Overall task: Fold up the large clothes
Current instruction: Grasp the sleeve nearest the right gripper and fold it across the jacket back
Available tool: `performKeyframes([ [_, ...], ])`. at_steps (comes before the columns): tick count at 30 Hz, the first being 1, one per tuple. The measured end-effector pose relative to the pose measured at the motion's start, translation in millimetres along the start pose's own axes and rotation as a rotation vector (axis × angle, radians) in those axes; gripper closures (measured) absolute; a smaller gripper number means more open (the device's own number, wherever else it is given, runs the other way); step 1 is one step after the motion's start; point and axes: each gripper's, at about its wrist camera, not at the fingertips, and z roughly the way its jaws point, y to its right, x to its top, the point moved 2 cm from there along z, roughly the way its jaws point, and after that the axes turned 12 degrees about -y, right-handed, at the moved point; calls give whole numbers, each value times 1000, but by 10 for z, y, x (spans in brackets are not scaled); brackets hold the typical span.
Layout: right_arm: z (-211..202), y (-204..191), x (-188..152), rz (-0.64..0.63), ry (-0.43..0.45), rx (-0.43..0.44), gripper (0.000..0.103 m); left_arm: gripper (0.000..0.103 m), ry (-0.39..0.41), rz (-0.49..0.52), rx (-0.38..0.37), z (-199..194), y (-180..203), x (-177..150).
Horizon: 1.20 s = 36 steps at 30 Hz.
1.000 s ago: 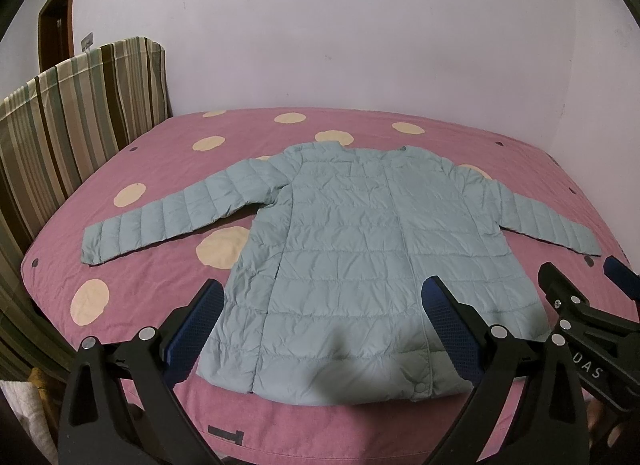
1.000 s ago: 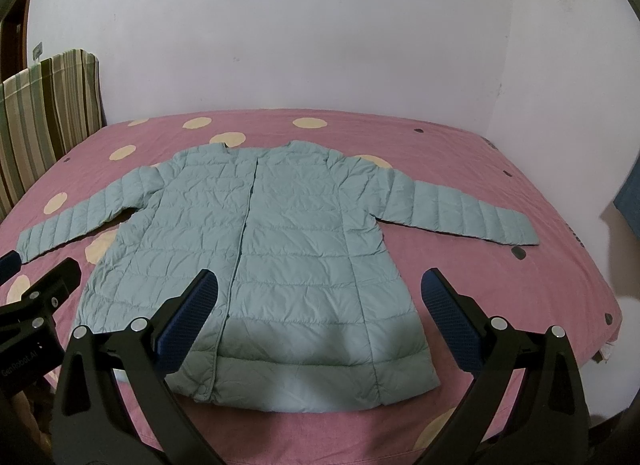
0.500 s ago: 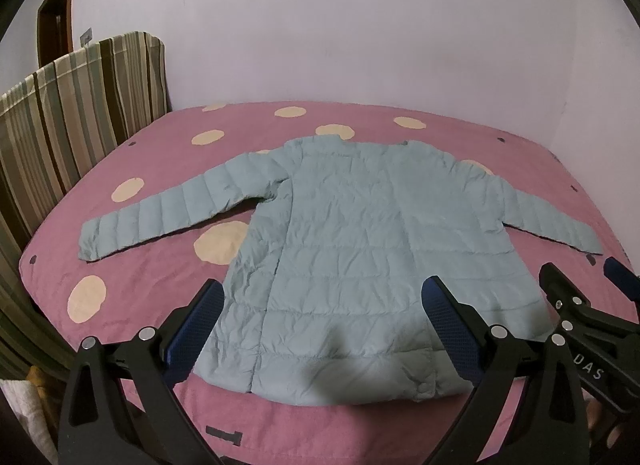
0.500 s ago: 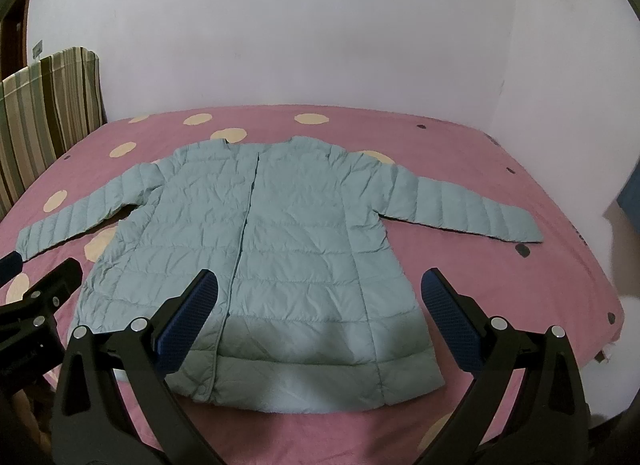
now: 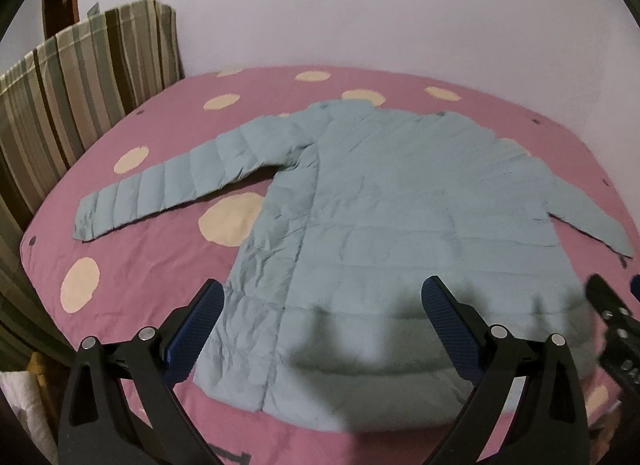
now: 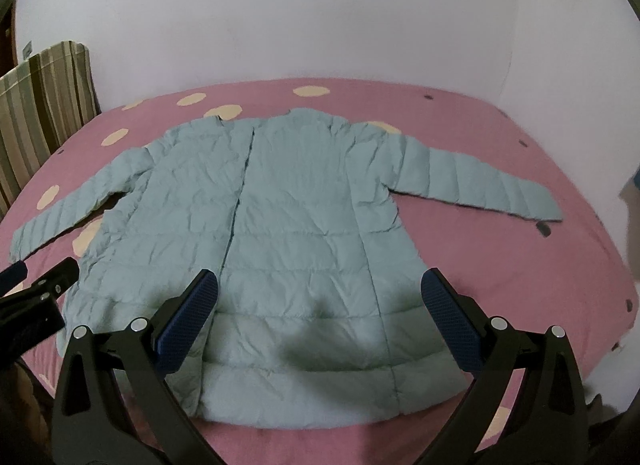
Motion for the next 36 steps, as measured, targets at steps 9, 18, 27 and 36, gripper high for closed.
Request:
performKeyframes([
  [9,585,448,288,102,-64,-7,2,5,-66,-81,95,651,-317,405],
  [18,1111,1817,692,409,-62,-14,10,5,-112,-206,205,1145,-778,763],
  [27,1481,3468,614,793,-48,-43,26,5,-155,-349,346,1462,-1344,850],
  [36,1845,4139,525,969,-19,23,32,4,-181,-371,392,1680,-1498,784],
])
